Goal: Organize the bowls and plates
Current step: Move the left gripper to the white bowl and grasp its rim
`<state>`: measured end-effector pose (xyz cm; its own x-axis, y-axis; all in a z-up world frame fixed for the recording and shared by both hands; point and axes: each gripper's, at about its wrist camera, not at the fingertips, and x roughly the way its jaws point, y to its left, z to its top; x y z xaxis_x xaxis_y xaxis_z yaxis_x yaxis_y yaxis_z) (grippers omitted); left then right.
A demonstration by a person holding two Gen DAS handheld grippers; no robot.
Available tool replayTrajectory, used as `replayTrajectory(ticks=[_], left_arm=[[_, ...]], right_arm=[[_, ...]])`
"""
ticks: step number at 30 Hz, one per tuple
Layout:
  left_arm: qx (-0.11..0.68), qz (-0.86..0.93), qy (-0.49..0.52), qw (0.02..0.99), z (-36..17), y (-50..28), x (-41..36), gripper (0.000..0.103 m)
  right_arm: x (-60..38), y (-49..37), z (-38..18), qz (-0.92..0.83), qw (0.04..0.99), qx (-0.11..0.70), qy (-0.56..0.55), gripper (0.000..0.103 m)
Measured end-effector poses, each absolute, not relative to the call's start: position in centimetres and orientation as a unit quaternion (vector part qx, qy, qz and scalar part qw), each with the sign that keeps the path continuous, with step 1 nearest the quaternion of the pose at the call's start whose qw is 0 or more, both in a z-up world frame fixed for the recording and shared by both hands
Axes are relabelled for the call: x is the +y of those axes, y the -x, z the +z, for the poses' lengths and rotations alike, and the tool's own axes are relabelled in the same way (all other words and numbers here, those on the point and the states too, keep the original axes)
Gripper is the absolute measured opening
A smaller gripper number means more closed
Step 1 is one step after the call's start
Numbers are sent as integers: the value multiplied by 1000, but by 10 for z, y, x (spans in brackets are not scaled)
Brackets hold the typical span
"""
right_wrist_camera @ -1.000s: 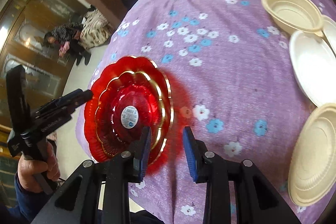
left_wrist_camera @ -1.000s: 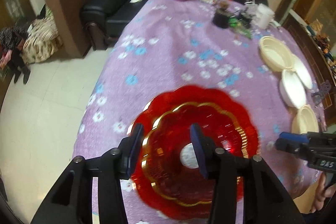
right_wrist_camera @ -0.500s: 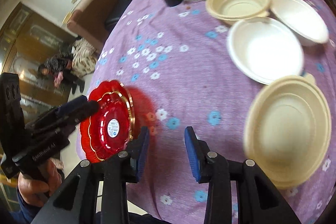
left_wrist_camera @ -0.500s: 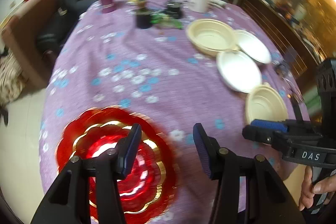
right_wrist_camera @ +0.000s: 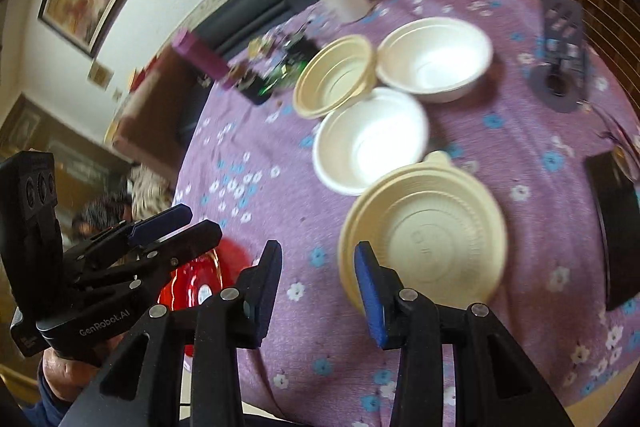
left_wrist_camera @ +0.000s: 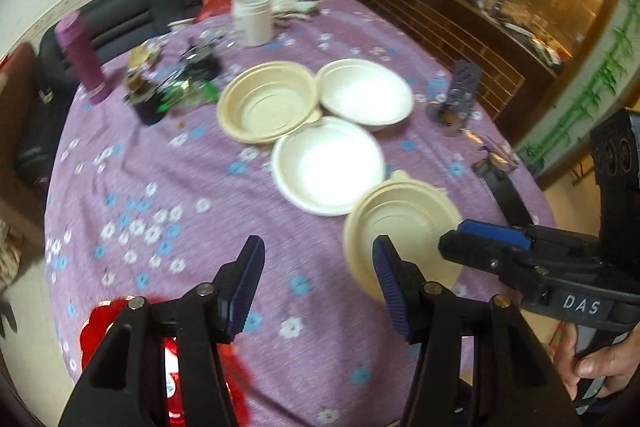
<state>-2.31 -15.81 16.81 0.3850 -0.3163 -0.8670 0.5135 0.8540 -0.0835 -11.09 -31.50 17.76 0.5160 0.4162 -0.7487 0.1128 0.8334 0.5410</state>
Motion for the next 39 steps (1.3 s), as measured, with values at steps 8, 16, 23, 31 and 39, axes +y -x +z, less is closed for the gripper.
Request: replayTrajectory(ticks=[8,16,23,31,39], left_arm=[[490,-276,-123,818,167,22,-186,57],[502,-277,-119,811,155,16,-193,57],[514,-267,-113,808,145,10,-194,57],[529,-233,-87,811,131,-2,-177,57],[549,-199,-43,810,108,-25,-157,57]], right_arm=[[-336,126,181,60,831,468,-294,43],[-345,130,170,49,824,476,-303,43],[-356,128,159,44,817,484,-309,43],[-394,126,155,38,810,477,-339,43],[-427,105,142,28,797,492,-350,43]])
